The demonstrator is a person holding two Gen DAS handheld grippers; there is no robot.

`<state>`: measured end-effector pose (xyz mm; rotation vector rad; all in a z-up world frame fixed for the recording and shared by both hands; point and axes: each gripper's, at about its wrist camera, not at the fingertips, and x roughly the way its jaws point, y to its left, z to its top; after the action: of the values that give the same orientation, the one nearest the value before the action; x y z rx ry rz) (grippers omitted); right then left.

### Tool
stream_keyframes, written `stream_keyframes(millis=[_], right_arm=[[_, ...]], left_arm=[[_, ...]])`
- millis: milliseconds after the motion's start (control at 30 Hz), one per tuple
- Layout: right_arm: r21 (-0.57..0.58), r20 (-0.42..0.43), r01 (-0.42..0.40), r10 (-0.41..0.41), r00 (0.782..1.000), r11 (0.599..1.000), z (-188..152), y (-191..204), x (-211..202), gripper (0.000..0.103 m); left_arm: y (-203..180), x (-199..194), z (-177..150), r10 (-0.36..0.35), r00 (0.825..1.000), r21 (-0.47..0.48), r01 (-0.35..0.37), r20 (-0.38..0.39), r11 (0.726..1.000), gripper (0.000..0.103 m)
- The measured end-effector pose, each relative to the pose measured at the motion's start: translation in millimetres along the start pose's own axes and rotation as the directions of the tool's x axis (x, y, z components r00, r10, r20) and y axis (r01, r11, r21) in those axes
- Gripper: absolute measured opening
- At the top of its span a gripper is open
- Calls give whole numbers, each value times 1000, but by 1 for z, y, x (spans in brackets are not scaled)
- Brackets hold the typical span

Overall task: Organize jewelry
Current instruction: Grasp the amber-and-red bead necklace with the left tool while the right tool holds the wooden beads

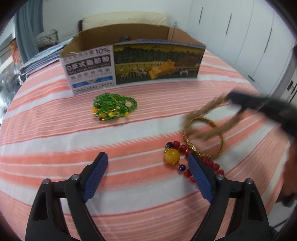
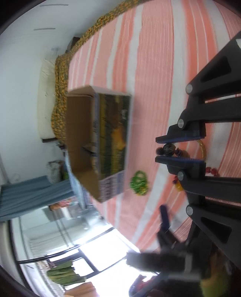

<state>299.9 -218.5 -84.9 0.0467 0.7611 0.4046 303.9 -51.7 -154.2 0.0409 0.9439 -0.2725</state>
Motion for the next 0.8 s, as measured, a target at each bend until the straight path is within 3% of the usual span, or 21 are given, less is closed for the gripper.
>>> stream_keyframes(millis=[133,200,233,267,400,600,800], right_arm=[[10,59,21,-22,998,1000,11,-6,-34,14],[16,67,37,-38,997,999,10,-11,-47,14],[23,66,44,-45,997,999,8,-12,-52,14],[31,63,50,-52,997,998,6,-13,-55,14],[55,31,61,-63,997,997,-3,-22,-52,14],[91,-3,60,-60,998,994,-16,-30,-53,14],[82,3,54,-54,999,995,-10,-23,-57,14]], left_arm=[[-11,4,1,28,999,61,-29,16,998,66],[-17,4,1,9,1000,85,-12,29,996,46],[-19,4,2,-3,999,95,0,32,996,27],[-20,4,2,-28,999,100,25,31,995,16],[-13,-5,5,-62,997,61,59,50,996,16],[9,-51,16,-129,983,-36,135,134,990,16],[27,-88,27,-113,972,-74,130,206,989,16]])
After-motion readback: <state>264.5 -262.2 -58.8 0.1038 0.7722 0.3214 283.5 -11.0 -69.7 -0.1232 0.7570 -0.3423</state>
